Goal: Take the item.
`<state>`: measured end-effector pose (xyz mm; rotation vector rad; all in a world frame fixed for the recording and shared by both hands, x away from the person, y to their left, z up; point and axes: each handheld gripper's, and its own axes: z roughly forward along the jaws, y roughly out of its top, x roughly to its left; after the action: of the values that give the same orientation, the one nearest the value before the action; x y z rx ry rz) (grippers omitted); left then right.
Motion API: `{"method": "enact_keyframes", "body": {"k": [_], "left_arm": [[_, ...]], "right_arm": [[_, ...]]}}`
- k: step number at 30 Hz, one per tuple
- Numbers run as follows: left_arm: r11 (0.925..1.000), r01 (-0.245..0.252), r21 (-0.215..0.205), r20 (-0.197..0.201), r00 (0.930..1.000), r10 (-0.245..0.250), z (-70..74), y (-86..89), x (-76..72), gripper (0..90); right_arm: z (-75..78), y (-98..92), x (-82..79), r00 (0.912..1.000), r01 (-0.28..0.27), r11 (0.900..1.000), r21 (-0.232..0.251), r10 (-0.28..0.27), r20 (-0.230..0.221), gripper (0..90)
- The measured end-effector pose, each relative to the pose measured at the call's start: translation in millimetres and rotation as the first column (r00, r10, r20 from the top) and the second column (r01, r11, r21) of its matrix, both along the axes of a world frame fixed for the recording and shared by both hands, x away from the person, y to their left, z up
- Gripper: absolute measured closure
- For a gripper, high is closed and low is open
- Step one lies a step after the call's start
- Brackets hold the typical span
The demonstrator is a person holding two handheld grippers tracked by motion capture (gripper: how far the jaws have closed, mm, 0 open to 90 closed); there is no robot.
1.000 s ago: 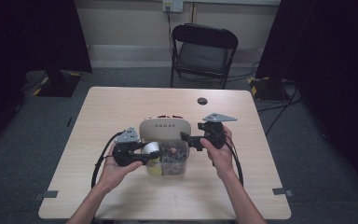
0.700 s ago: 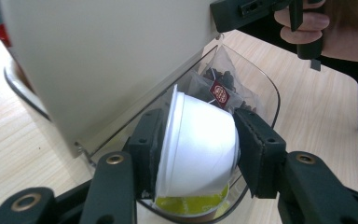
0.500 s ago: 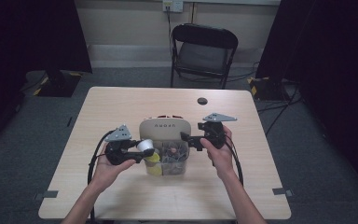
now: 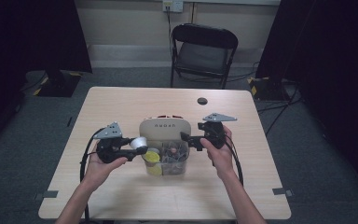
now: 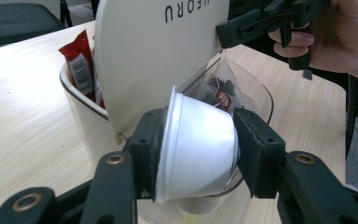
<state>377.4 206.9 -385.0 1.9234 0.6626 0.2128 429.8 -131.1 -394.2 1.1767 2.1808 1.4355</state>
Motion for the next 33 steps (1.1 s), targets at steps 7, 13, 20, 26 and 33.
{"method": "enact_keyframes", "body": {"k": [7,13,20,26,33], "left_arm": [[0.9998,0.001,-0.022,0.005,1.0,-0.001,6.5,9.7,-2.6,54.7],[0.9991,-0.033,-0.026,0.013,0.9993,0.034,10.5,22.5,-0.2,54.8],[0.9972,-0.068,-0.031,0.02,0.9974,0.069,12.3,36.9,4.4,54.9],[0.9934,-0.113,-0.017,0.012,0.9935,0.113,9.2,47.7,7.7,54.9],[0.9882,-0.153,-0.014,-0.013,0.9882,0.153,0.1,62.9,16.5,55.0]], "right_arm": [[-0.2,-0.2,0.4,1.0,-0.001,1.0,0.002,0.001,-0.003,11.8],[-0.2,0.0,0.2,1.0,0.001,1.0,0.0,-0.001,0.0,11.8],[-0.1,0.0,0.1,1.0,0.001,1.0,-0.001,-0.001,0.001,11.8],[-1.1,1.5,0.6,1.0,-0.007,1.0,-0.002,0.007,-0.003,11.9],[-1.4,3.0,0.9,0.9999,-0.01,1.0,-0.004,0.01,-0.004,12.0]]}}
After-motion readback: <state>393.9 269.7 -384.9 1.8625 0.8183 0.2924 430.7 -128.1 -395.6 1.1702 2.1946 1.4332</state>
